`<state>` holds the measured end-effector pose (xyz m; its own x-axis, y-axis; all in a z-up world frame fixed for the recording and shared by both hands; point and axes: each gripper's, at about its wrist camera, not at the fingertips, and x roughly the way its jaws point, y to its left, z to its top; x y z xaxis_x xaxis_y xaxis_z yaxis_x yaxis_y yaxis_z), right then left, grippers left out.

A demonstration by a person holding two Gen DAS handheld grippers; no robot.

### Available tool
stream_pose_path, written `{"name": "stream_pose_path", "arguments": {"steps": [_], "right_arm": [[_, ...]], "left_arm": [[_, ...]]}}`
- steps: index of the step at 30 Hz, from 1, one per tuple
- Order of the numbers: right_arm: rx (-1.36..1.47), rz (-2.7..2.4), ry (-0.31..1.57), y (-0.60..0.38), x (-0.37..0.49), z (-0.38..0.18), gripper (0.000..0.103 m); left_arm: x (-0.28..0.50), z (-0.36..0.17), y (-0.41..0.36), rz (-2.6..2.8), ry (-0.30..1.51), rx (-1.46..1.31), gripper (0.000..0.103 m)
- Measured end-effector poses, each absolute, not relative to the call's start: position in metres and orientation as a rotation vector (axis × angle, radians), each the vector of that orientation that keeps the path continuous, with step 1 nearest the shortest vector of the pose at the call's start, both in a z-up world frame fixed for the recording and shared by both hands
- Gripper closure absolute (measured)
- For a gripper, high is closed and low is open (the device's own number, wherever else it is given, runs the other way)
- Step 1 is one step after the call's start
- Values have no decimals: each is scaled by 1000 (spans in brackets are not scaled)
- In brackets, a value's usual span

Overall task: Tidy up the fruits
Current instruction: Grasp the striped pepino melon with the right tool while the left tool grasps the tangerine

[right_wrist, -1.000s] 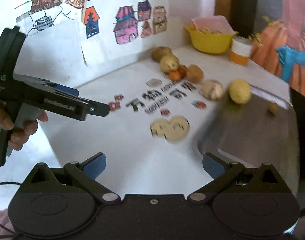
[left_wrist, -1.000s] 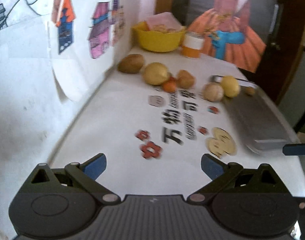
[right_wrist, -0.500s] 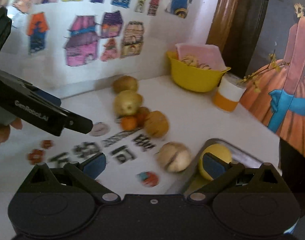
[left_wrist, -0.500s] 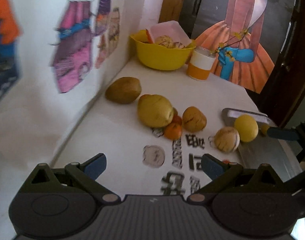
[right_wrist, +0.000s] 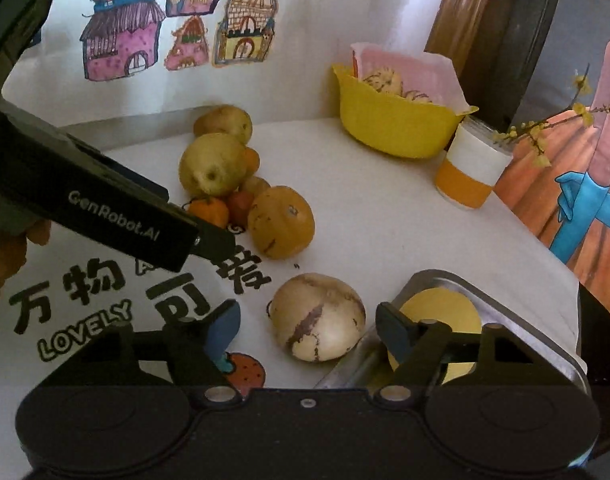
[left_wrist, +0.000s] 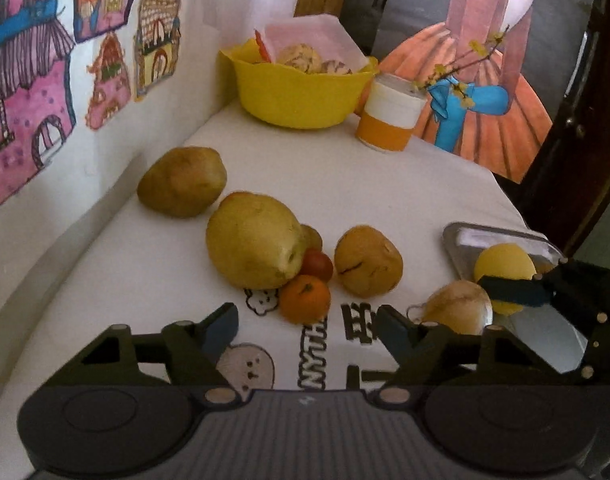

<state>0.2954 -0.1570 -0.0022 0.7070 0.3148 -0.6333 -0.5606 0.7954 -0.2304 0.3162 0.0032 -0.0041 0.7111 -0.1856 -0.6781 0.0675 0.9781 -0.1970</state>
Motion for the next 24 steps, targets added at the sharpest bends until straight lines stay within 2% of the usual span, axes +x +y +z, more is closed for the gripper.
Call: {"name": "stream_pose_path", "arguments": {"steps": [5,7,10,24], "right_arm": [[-431,496,607,-155,300,-2,43],[-428,480,603,-155,301,-2,49],[-418,476,601,-156,301,-2,51],[-396,545,564,-157,249,12,52]], "left_arm": [[321,-6,0,-119,757,-146,46],[320,-6,1,-115,753,-142,58],[318,-7,3,-121,749,-153,72],[276,7,4,-156,775,-161,74]]}}
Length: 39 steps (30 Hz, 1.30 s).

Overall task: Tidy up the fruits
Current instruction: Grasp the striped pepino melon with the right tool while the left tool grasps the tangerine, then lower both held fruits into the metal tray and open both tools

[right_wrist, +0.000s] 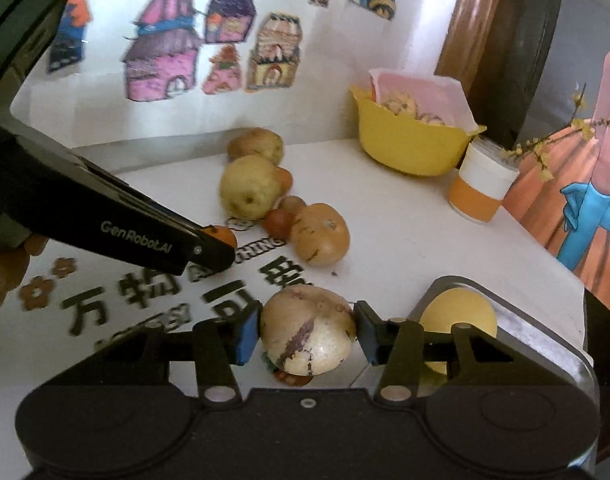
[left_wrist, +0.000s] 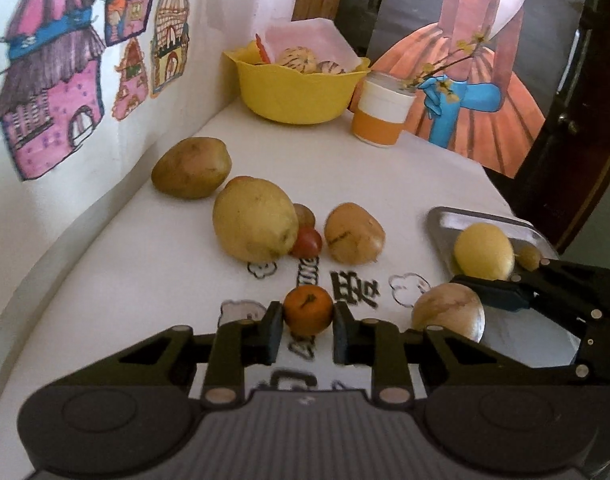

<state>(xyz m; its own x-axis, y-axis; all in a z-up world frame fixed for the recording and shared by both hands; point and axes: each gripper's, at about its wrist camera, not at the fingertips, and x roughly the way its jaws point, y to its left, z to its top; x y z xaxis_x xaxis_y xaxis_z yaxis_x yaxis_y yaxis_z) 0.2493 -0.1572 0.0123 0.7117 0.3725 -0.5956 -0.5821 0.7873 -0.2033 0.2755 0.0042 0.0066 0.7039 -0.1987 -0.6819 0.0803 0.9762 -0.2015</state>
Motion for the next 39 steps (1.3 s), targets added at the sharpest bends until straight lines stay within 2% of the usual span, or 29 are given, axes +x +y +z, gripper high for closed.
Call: {"name": "stream_pose_path", "arguments": {"steps": [13,24,39], "right_arm": [[-327,374,521,-242,221,44,52],[-326,296,554,-295,253,13,52],[-336,300,609,-299,277,-1,51]], "left_arm": [[252,35,-67,-316,730,-173,74],[277,15,-134,-373,767,-153,74],[289,-2,-145,-351,810,-92,73]]}}
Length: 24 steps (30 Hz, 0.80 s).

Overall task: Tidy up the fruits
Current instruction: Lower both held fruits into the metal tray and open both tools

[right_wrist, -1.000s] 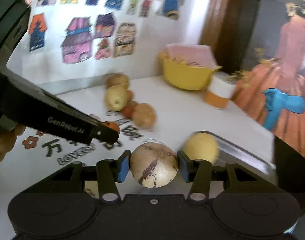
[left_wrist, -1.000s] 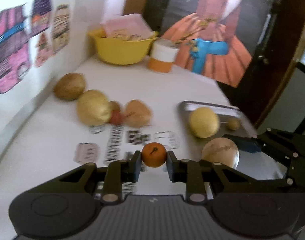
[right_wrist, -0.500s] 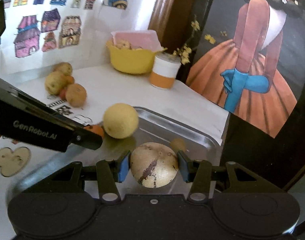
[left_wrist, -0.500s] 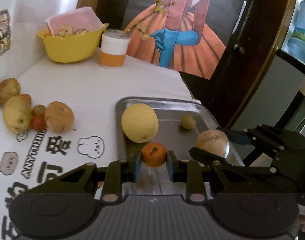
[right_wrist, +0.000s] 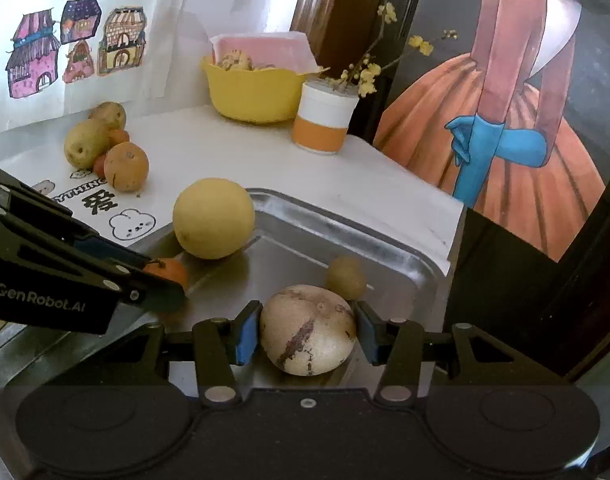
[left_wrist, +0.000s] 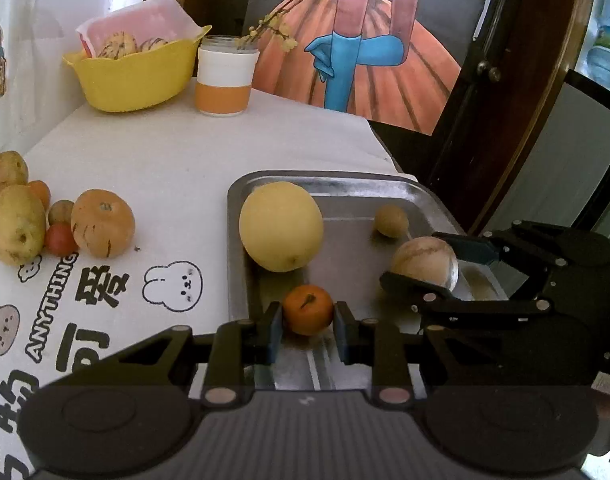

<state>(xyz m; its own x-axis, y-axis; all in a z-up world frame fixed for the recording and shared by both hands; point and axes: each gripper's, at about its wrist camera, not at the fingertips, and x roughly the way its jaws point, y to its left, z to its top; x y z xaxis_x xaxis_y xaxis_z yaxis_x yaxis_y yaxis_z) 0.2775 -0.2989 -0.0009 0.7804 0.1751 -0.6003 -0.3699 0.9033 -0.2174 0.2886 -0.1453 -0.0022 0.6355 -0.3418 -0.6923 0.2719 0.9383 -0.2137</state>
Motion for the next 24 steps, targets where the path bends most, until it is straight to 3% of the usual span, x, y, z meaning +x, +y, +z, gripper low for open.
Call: {"name": "stream_pose_path", "arguments": {"steps": [4,8,13,24], "right_arm": [[-334,295,612,-300,278,-1,51],[-328,281,586,-300,272,7,37],[-329,253,550,-302,255,23,25],[-341,217,451,-300,199,67,4]], "left_arm": [[289,-2,-142,-344,820,-105,73],[285,1,-138,-348,822,-128,66],[271,14,-133,-347,782,-149,39],[222,55,-101,-283,663,-182,3]]}}
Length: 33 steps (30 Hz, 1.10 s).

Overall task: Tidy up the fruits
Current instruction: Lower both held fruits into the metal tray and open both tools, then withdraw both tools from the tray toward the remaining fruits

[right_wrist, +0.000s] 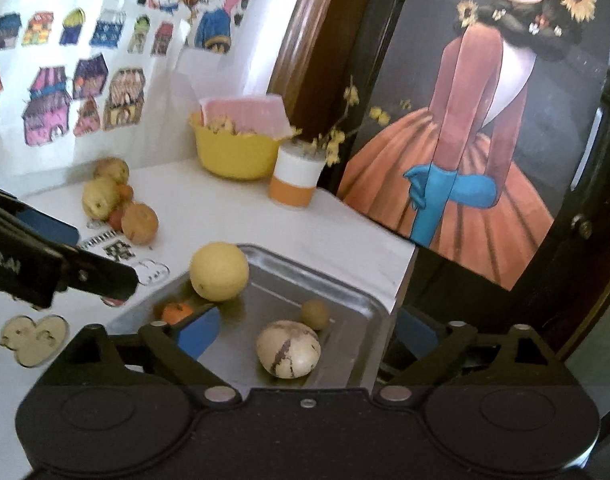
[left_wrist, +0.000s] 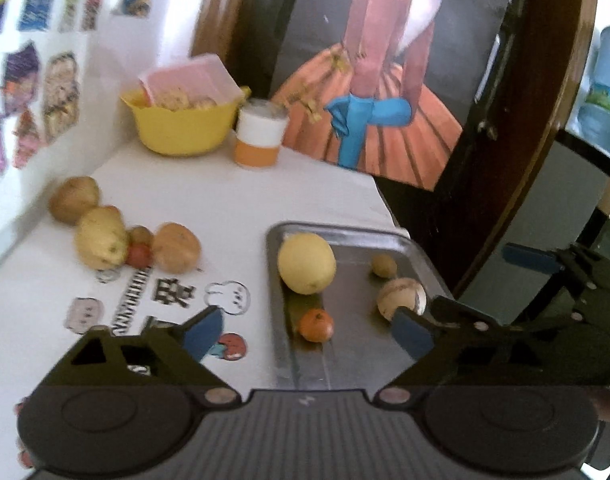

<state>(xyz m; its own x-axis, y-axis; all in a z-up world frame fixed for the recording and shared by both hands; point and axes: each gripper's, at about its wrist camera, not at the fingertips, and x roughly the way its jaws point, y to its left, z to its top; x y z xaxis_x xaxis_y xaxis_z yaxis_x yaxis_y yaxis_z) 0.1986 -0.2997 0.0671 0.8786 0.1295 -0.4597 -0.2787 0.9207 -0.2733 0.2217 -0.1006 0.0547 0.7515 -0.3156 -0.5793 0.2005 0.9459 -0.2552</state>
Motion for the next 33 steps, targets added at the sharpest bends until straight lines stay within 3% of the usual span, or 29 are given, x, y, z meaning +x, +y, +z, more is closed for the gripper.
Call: {"name": "stream_pose_path", "arguments": {"steps": [8,15,27,33], "right_arm": [[-308,251,435,-284,153,91,1],[-246,331,536,-267,118,96,1],[-278,510,779,-213,85,52,1],[-284,588,813,-184,82,44,1]], "left_arm": [[183,76,-70,-217,599,-171,1],[150,76,-35,-160,616,-116,1],[104,43,30,-45,749,-85,0],[99,30,56,12,829,-66,0]]}}
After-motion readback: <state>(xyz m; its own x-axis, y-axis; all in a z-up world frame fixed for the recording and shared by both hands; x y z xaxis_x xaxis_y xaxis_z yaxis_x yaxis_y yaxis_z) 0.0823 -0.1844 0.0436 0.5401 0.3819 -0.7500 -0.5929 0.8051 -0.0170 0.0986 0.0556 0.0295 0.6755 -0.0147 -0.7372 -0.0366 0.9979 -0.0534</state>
